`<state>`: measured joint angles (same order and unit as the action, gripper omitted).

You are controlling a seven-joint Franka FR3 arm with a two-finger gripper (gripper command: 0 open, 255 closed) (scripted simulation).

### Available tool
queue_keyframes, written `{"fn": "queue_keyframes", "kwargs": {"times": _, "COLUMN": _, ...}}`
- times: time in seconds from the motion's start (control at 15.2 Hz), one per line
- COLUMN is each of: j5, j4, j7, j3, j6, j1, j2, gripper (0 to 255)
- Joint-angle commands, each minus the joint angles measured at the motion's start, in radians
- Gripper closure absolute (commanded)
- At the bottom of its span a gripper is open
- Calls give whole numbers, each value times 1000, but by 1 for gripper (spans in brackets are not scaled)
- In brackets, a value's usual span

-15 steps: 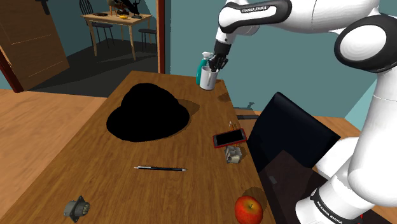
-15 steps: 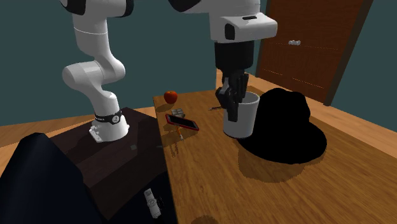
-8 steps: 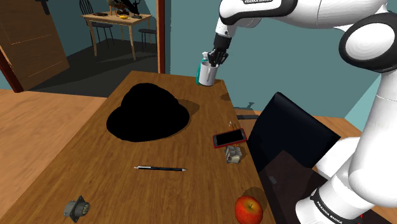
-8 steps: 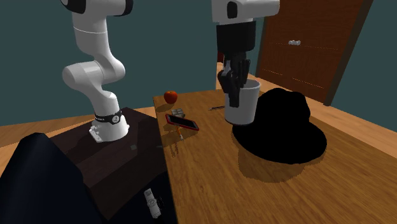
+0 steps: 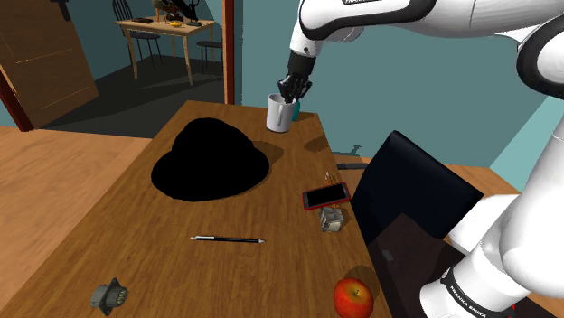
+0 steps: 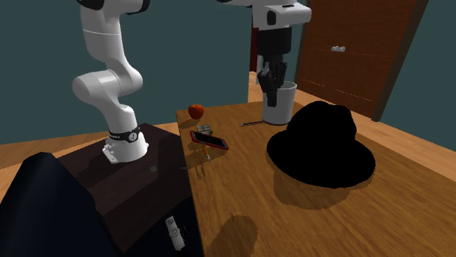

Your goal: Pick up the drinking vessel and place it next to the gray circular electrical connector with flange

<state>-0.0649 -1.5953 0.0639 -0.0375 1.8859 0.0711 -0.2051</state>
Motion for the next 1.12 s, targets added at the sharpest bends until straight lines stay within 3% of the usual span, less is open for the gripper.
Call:
{"fn": "queue_keyframes", "kwargs": {"times": 0.0, "j5": 6, "j4": -26, "j7": 44, "j3": -16, "j6": 6, "j1": 26, "j2": 23, "gripper": 255}}
{"fn": "queue_keyframes", "kwargs": {"times": 0.53, "j5": 32, "j4": -74, "j7": 225, "j3": -86, "j6": 30, "j1": 131, "j2": 57, "gripper": 255}}
{"fn": "queue_keyframes", "kwargs": {"times": 1.06, "j5": 68, "j4": -41, "j7": 413, "j3": -158, "j6": 29, "j1": 239, "j2": 29, "gripper": 255}}
